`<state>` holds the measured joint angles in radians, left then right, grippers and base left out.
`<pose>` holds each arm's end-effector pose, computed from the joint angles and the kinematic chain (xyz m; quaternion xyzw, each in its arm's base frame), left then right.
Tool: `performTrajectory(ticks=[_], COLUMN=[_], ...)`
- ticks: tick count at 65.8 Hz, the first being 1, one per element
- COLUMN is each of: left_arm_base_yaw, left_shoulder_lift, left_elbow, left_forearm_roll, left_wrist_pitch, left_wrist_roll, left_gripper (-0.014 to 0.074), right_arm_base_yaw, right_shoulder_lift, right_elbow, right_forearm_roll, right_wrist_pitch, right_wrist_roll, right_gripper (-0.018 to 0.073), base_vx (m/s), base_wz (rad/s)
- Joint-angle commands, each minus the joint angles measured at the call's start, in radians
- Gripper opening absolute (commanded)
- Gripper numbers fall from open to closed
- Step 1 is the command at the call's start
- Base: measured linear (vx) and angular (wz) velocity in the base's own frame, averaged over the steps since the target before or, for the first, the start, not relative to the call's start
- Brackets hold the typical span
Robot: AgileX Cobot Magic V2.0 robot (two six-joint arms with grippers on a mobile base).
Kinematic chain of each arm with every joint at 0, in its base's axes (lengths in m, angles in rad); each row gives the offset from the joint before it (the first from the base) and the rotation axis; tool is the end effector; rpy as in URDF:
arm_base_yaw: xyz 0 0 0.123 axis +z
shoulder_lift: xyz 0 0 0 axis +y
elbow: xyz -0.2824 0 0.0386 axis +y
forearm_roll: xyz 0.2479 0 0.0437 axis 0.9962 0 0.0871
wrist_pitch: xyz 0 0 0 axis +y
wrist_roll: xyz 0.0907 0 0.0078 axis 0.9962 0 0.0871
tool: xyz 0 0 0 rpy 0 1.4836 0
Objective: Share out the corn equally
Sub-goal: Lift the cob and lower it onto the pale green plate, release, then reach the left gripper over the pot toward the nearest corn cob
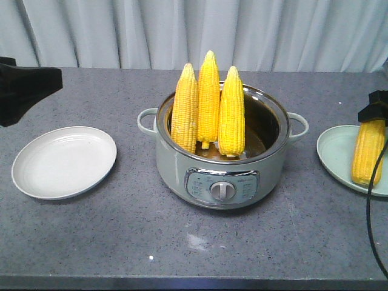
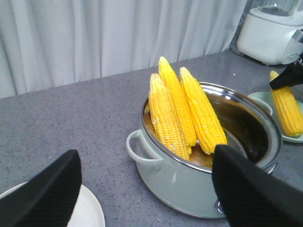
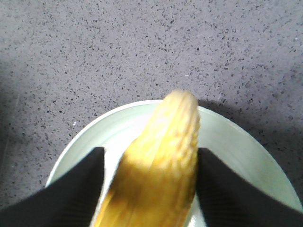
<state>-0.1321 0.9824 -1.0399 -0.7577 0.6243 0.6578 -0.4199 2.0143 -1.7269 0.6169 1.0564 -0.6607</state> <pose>0.1924 -0.0625 0.4095 0.1724 0.7886 -0.2036 0.5541 0.4178 -0.1363 0.2609 -0.0076 0.9470 0.1672 0.2741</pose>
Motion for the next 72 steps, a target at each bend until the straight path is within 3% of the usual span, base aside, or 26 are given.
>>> performTrajectory(ticks=[1, 8, 19, 42, 63, 72], left_arm_base_yaw=[-0.007, -0.007, -0.007, -0.011, -0.11, -0.147], left_shoulder_lift=[0.014, 0.04, 0.1, 0.413, 0.797, 0.907], left_elbow=[-0.034, -0.034, -0.093, -0.538, -0.926, -0.989], left_forearm_roll=[-0.04, -0.041, -0.087, -0.093, -0.097, -0.143], left_wrist_pitch=[-0.016, -0.006, 0.0, 0.163, 0.197, 0.193], left_wrist_roll=[-0.006, -0.006, -0.006, -0.063, -0.236, -0.241], left_gripper=[0.0556, 0.0556, 0.0556, 0.0556, 0.0558, 0.0558], right_arm_base_yaw=[-0.004, -0.004, -0.004, -0.004, -0.004, -0.004], right_shoulder_lift=[-0.071, -0.101, -0.182, -0.473, -0.602, -0.601], right_elbow=[-0.03, -0.03, -0.031, -0.031, -0.03, -0.03], right_forearm_roll=[0.069, 0.104, 0.116, 0.128, 0.128, 0.127], right_wrist_pitch=[-0.016, -0.05, -0.032, 0.037, 0.021, 0.021], right_wrist_roll=[-0.001, 0.001, -0.014, -0.035, -0.004, 0.002], right_gripper=[0.0585, 0.0673, 0.066, 0.0612, 0.0596, 0.0594], base_vx=[0.0, 0.0, 0.0, 0.0, 0.0, 0.0], base_wz=[0.0, 0.0, 0.0, 0.0, 0.0, 0.0])
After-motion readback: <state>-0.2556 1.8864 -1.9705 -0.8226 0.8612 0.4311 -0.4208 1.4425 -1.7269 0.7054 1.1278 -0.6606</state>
